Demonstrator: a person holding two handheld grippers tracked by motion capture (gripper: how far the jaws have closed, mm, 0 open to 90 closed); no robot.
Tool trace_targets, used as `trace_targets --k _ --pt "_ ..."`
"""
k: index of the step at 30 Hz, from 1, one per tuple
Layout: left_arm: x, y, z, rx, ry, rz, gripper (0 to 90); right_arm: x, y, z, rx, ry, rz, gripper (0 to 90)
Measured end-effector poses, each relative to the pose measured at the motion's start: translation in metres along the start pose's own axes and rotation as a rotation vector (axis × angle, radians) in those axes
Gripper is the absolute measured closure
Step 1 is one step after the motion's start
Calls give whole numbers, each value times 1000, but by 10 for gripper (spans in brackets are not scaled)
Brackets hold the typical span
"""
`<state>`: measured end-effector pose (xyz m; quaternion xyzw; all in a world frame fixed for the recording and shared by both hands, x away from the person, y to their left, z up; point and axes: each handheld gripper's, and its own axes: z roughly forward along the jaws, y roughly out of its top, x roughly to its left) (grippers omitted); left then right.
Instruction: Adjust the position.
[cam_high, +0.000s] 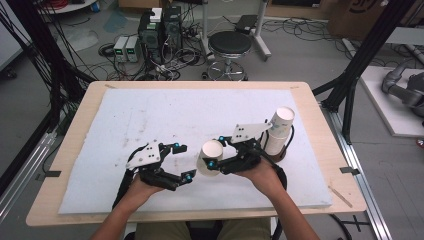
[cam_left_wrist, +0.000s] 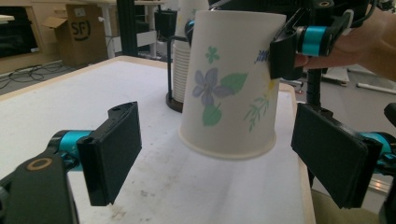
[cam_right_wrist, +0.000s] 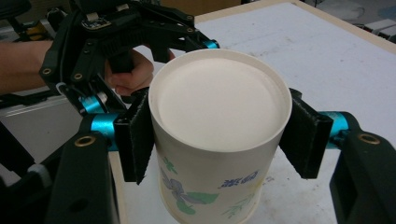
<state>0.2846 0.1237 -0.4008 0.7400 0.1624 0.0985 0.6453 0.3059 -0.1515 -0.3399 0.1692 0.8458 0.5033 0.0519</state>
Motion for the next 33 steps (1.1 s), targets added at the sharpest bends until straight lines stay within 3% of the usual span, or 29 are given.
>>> trace_targets --k 13,30,32,33 --pt "-5 -5 20 35 -47 2 181 6 2 8 -7 34 -2 351" --pt "-4 -4 18 44 -80 15 337 9 3 12 -2 58 3 351" --pt "-3 -4 18 60 -85 17 351 8 2 13 -1 62 23 322" --pt "-3 -4 18 60 -85 17 356 8 2 13 -1 52 36 260"
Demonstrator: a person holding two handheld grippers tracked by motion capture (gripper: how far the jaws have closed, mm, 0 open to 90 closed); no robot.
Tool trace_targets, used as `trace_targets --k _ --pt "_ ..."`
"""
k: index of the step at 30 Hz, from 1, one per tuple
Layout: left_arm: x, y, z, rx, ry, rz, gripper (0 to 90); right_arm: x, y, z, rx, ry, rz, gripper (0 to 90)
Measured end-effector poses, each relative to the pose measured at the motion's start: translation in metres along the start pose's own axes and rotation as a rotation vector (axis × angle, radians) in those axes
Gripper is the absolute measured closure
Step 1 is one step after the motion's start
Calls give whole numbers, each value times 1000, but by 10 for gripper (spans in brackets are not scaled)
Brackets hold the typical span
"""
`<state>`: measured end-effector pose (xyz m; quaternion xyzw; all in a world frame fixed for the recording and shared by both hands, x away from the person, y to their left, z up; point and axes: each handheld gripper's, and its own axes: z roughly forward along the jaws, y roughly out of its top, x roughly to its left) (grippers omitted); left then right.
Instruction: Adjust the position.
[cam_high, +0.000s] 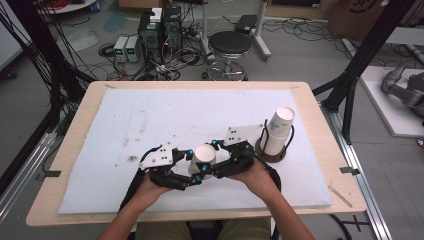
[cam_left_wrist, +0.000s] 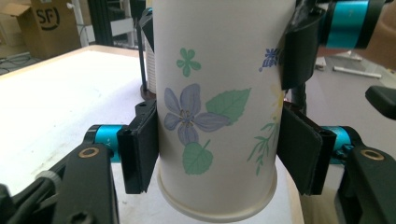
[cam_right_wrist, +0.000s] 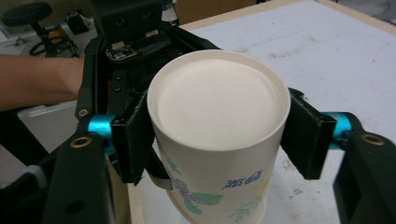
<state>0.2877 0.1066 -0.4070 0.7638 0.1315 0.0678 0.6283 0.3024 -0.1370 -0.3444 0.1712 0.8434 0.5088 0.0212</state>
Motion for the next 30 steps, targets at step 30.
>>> trace_targets --k 30 --pt "8 38 -8 441 -35 131 365 -5 -16 -14 98 12 -76 166"
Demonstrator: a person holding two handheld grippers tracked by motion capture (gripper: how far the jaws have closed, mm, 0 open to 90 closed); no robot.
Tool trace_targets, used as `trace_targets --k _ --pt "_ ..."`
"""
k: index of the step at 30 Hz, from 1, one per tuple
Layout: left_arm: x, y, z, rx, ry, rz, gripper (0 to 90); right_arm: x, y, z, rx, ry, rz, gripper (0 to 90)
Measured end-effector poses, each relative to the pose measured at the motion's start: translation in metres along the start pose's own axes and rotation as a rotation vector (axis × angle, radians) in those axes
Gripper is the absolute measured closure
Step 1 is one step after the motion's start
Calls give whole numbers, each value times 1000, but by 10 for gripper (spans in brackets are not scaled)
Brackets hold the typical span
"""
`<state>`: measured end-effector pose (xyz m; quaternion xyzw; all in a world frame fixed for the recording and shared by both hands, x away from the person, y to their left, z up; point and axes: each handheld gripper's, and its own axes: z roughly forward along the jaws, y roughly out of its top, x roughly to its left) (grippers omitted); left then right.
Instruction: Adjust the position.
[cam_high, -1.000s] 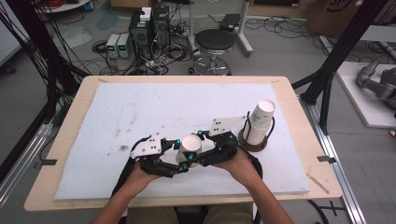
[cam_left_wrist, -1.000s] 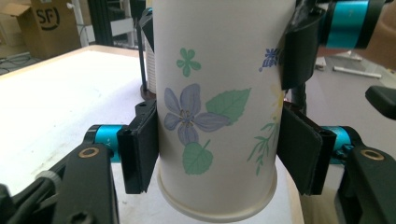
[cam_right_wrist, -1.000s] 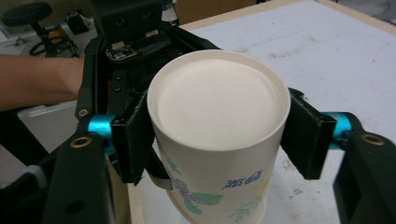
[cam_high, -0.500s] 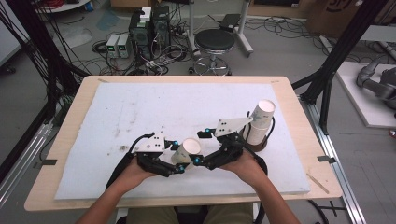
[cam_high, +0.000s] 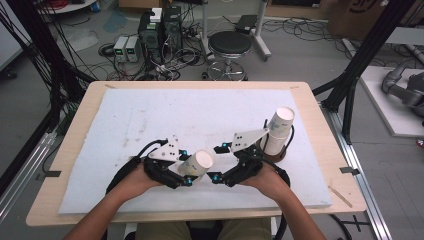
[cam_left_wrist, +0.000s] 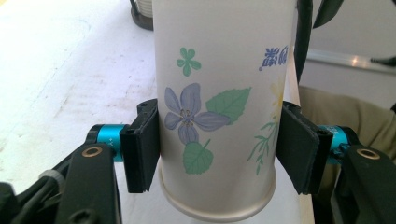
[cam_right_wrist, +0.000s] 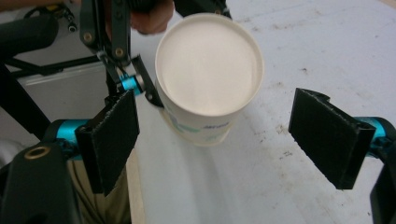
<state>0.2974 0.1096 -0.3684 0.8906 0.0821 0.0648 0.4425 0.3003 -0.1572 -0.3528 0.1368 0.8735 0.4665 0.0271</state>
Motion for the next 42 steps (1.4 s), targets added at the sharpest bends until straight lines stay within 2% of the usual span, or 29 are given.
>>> trace_targets --k 1,3,5,6,7,14,18,25,27,33,35,38,42 --pt "1 5 -1 35 -8 21 365 0 0 1 11 2 -10 166" --pt "1 7 -1 47 -10 27 365 0 0 2 17 3 -24 166" --pt "1 13 0 111 -20 58 365 0 0 2 31 2 -34 166" --pt "1 13 0 111 -20 58 366 0 0 2 31 2 -34 166" --pt "1 16 1 152 -30 81 367 -1 1 3 43 0 -54 166" --pt "2 21 3 198 -43 94 367 0 7 7 78 12 -102 167" --pt "2 22 3 207 -45 100 366 0 9 9 86 14 -112 168" --pt "1 22 7 234 -73 104 367 1 16 17 125 34 -153 175" --pt "0 22 8 237 -81 107 367 2 18 19 141 54 -171 229" --pt "0 21 9 242 -101 108 368 3 20 28 197 77 -205 295" --pt "0 20 10 247 -115 112 368 4 20 32 221 93 -230 358" --pt "-1 20 10 247 -117 119 368 4 19 32 224 107 -233 371" --pt "-2 17 11 223 -108 121 342 4 19 31 227 109 -226 373"
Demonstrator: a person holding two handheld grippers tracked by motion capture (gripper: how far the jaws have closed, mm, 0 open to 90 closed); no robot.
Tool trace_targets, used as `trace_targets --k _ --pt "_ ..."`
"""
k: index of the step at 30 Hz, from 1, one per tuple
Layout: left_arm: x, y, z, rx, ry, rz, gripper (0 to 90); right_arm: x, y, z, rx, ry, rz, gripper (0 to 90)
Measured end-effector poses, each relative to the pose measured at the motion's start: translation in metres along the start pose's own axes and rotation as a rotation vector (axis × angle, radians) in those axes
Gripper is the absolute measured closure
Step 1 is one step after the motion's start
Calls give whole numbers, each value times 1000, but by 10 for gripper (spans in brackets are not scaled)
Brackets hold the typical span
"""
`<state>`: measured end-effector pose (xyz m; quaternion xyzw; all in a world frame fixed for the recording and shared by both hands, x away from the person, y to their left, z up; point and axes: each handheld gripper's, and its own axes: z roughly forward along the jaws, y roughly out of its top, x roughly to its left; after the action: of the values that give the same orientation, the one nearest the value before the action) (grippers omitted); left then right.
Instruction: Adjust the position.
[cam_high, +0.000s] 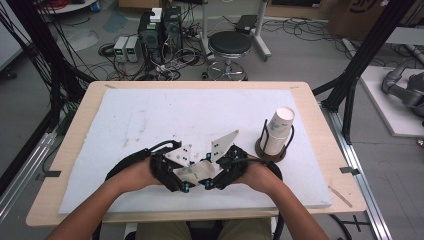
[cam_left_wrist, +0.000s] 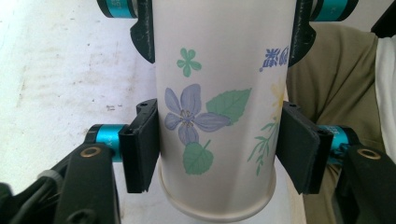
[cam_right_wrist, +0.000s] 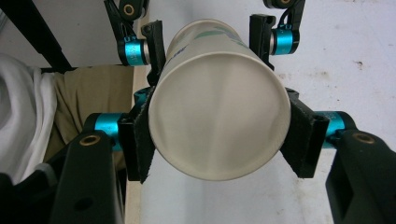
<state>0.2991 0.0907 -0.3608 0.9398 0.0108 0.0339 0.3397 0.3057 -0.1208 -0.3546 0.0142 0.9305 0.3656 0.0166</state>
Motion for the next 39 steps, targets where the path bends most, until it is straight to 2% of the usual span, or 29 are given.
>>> trace_targets --k 1,3,4,5,6,7,8,11,12,13,14,15,17,18,19,20,21,24,28,30,31,35,39 --pt "0 -2 0 -30 10 -17 288 -1 -1 -1 2 4 9 371" --pt "1 -4 0 -57 19 -41 198 -1 -3 -2 -5 5 15 371" --pt "2 -7 -2 -79 19 -51 187 -1 -4 -3 -5 2 19 371" --pt "2 -11 -3 -108 20 -62 188 -2 -6 -4 -11 1 30 371" --pt "2 -11 -3 -108 20 -62 187 -2 -6 -4 -11 1 30 371" --pt "2 -18 -6 -173 26 -98 186 -2 -11 -6 -25 -4 42 370" --pt "2 -22 -7 -208 27 -121 186 -2 -14 -7 -34 -6 55 369" --pt "1 -34 -10 -280 33 -169 186 -3 -24 -10 -67 -17 89 368" --pt "1 -34 -10 -280 33 -169 186 -3 -24 -10 -67 -17 89 368" --pt "0 -41 -10 -322 38 -200 186 -2 -30 -12 -94 -20 103 368" --pt "0 -41 -10 -322 38 -200 186 -2 -30 -12 -94 -20 103 368" --pt "0 -45 -10 -348 38 -214 186 -2 -35 -13 -120 -23 117 367" --pt "-1 -50 -10 -396 37 -241 186 -1 -37 -14 -137 -26 120 366" --pt "-2 -53 -11 -444 36 -257 182 0 -41 -15 -178 -26 131 366" --pt "-2 -53 -11 -444 36 -257 182 0 -42 -16 -187 -28 131 365" --pt "-2 -54 -11 -465 38 -261 182 0 -42 -16 -187 -28 131 365" --pt "-3 -55 -10 -479 39 -262 182 1 -45 -17 -218 -29 133 365" --pt "-5 -58 -8 -536 37 -273 182 4 -47 -17 -248 -33 133 365" --pt "-7 -61 -4 -594 20 -282 182 6 -51 -18 -287 -34 134 365" --pt "-7 -62 -3 -601 17 -281 182 7 -53 -18 -300 -37 135 365" --pt "-8 -63 0 -610 9 -287 182 8 -56 -19 -334 -28 141 365" --pt "-8 -63 2 -632 1 -292 182 9 -62 -20 -385 -21 153 366" --pt "-9 -60 4 -646 -5 -282 182 8 -66 -20 -407 -15 159 366"
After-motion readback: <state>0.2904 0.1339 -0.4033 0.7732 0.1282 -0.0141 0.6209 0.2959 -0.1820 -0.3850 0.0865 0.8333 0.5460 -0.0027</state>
